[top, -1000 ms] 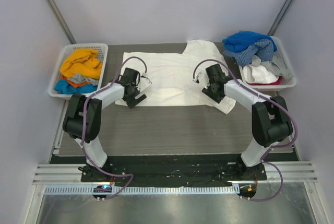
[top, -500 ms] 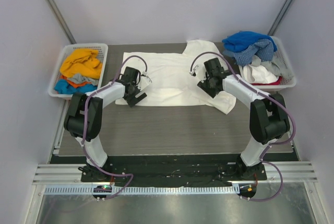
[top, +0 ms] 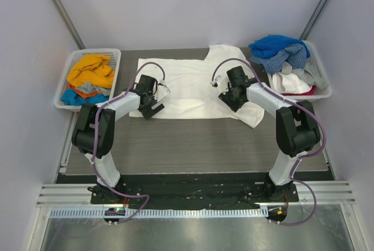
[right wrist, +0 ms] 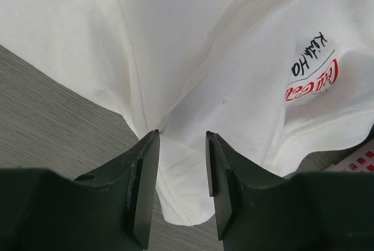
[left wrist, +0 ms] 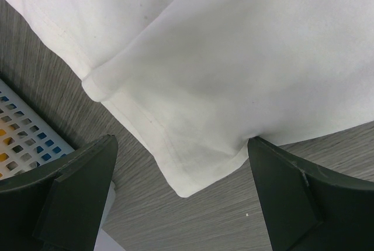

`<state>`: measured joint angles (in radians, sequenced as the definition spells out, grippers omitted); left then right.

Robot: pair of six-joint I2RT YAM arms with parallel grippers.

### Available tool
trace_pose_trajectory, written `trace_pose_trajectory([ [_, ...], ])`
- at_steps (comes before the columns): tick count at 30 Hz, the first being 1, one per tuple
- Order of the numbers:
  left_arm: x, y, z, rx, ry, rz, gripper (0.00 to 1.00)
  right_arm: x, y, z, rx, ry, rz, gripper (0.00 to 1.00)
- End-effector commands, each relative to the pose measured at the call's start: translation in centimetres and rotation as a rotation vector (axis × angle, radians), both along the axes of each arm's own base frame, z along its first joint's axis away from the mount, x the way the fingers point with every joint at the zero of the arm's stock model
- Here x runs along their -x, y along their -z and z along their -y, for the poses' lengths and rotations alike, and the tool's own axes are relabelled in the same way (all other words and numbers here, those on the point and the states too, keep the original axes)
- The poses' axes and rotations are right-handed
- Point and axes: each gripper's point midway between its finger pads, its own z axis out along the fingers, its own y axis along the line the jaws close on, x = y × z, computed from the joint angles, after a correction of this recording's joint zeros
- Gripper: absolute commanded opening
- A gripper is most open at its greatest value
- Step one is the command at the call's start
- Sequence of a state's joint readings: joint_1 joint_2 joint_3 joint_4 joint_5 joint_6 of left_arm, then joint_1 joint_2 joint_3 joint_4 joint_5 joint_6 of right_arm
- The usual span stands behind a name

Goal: Fold and stack the t-shirts
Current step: Fold the flattened tshirt in 1/3 of the way

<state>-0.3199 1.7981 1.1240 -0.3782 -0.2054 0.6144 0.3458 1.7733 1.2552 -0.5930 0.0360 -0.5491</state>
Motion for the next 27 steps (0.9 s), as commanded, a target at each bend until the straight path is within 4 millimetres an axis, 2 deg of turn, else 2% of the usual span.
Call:
trace_pose_trajectory([
  [1, -0.9, 0.2, -0.2, -0.016, 0.006, 0.017, 1.0, -1.2, -1.3, -1.2, -0.044, -0.003, 0.039, 0.44],
  [11, -0.9, 0.1, -0.3, -0.024, 0.009, 0.021, 1.0, -1.3, -1.5, -1.2, -0.048, 0.002, 0.042, 0.42],
  [12, -0.9, 0.1, -0.2, -0.023, 0.01, 0.02, 1.0, -1.1, -1.5, -1.8, -0.075, -0.014, 0.034, 0.42],
  [17, -0.9, 0.0, -0.2, -0.023, 0.01, 0.02, 1.0, -1.0, -1.5, -1.9, -0.081, -0.018, 0.03, 0.42],
  [27, -0.8, 0.3, -0.4, -0.031, 0.01, 0.018, 1.0, -1.1, -0.4, -1.4, -0.045, -0.024, 0.018, 0.4],
])
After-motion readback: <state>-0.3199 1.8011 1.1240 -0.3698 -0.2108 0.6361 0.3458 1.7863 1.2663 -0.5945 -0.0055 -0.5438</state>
